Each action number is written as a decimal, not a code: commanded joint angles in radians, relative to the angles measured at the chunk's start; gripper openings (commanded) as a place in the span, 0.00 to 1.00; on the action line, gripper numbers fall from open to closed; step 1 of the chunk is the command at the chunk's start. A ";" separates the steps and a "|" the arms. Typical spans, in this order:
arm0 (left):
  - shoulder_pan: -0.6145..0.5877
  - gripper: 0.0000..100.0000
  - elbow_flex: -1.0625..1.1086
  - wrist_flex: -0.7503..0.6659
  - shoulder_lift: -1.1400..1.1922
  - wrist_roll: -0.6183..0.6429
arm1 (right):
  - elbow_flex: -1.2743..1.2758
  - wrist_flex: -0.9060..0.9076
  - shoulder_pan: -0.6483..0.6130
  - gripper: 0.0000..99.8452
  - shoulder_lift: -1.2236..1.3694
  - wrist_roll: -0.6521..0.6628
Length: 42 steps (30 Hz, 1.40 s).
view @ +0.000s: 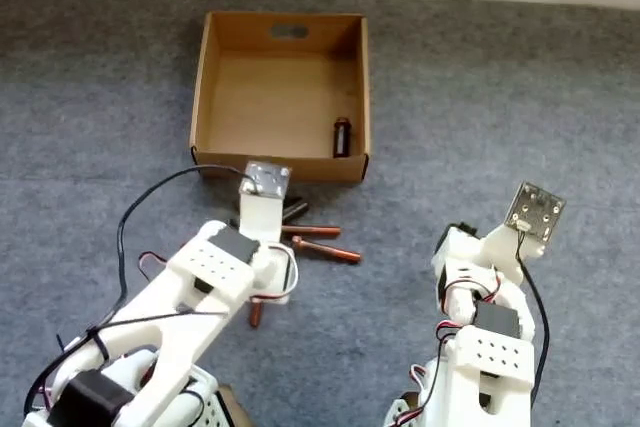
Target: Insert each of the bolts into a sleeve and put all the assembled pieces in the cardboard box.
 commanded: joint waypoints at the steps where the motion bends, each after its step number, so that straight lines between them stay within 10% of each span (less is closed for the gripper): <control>1: -0.077 0.17 0.001 -0.051 -0.005 -0.006 | -0.013 -0.022 0.008 0.01 -0.021 -0.006; 42: -0.045 0.16 0.002 -0.015 -0.002 0.064 | -0.013 -0.022 0.008 0.01 -0.021 -0.006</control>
